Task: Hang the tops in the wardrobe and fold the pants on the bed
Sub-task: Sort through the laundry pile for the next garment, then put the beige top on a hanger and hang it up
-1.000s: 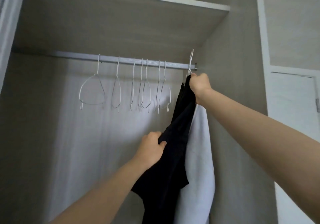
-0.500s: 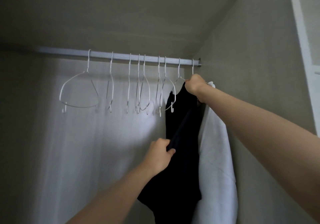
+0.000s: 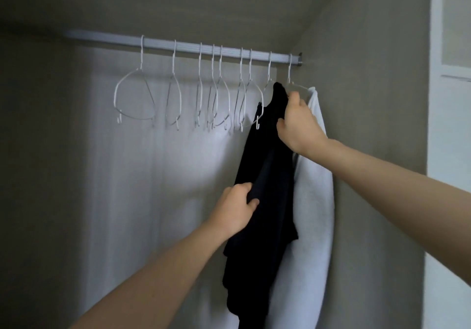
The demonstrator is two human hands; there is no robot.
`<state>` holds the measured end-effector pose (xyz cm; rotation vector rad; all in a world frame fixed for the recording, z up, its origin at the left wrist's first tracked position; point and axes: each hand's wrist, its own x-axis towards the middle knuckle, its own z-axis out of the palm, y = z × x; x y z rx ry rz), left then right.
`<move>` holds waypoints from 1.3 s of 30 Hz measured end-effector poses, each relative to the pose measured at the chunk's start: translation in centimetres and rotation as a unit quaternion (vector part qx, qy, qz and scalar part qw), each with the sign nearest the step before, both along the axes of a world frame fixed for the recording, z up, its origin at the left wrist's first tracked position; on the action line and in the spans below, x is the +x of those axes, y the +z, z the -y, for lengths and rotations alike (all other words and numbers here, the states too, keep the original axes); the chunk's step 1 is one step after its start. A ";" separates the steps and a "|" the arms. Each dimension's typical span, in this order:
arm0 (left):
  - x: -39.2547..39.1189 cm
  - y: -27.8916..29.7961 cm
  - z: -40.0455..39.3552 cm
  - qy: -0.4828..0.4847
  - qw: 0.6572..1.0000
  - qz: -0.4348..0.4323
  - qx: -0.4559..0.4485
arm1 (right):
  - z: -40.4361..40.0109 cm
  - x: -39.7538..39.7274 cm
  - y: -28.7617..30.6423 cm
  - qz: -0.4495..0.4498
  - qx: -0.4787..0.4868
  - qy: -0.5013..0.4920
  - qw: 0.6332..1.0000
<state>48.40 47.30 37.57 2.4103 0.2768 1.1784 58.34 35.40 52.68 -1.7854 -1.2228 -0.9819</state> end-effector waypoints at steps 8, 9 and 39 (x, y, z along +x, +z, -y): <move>-6.3 -5.1 3.6 0.067 0.997 -0.015 0.021 | 5.4 -5.5 -9.4 0.012 -0.142 -0.016 0.990; -7.0 -5.6 3.8 0.081 0.996 -0.017 0.025 | 5.9 -6.0 -10.5 0.018 -0.153 -0.019 0.988; -31.5 -25.5 36.5 0.549 0.795 -0.090 -0.242 | 18.3 -21.1 -37.2 -0.001 -0.312 0.559 0.769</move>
